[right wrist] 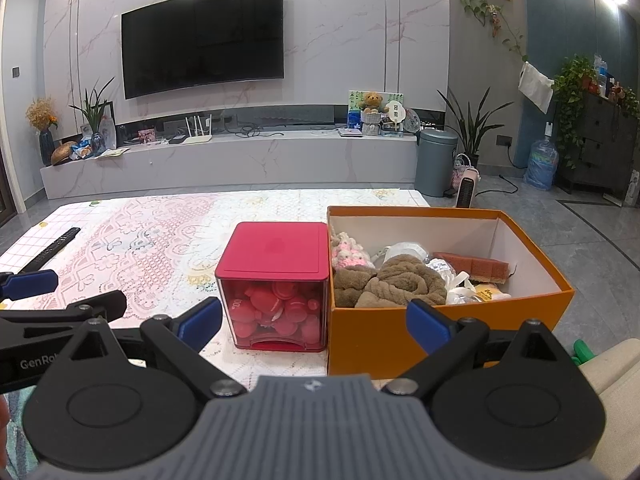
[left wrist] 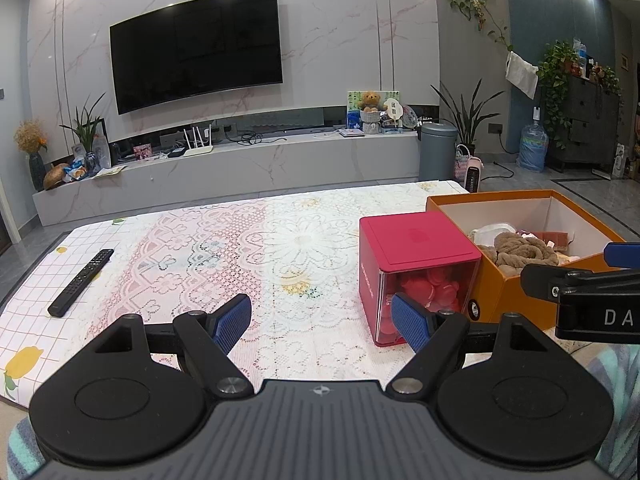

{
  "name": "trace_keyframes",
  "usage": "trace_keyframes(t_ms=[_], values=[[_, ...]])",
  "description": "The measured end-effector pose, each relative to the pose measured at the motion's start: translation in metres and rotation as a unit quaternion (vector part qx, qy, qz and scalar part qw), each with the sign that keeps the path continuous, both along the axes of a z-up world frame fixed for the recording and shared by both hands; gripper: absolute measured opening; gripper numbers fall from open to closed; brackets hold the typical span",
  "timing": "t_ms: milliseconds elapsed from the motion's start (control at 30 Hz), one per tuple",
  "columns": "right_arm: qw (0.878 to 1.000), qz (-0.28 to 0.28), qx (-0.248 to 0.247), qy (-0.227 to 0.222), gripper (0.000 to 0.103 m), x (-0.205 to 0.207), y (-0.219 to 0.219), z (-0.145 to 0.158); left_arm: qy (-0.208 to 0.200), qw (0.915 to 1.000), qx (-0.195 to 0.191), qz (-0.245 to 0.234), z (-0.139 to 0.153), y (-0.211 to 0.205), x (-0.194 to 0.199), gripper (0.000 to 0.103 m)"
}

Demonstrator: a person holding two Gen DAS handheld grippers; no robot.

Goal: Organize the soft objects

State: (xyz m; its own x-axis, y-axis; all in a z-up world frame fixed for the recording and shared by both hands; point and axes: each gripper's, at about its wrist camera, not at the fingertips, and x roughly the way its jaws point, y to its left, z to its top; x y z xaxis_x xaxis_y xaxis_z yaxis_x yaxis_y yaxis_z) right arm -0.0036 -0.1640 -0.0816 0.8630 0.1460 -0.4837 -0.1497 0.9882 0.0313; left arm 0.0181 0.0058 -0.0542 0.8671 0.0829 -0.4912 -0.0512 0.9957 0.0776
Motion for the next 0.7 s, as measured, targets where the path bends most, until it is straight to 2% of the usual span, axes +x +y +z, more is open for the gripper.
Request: trace_keyframes(t_ms=[700], values=[[1.0, 0.002, -0.001, 0.002, 0.097, 0.0005, -0.0002, 0.0009, 0.004, 1.0, -0.001, -0.001, 0.0004, 0.0012, -0.0014, 0.093]])
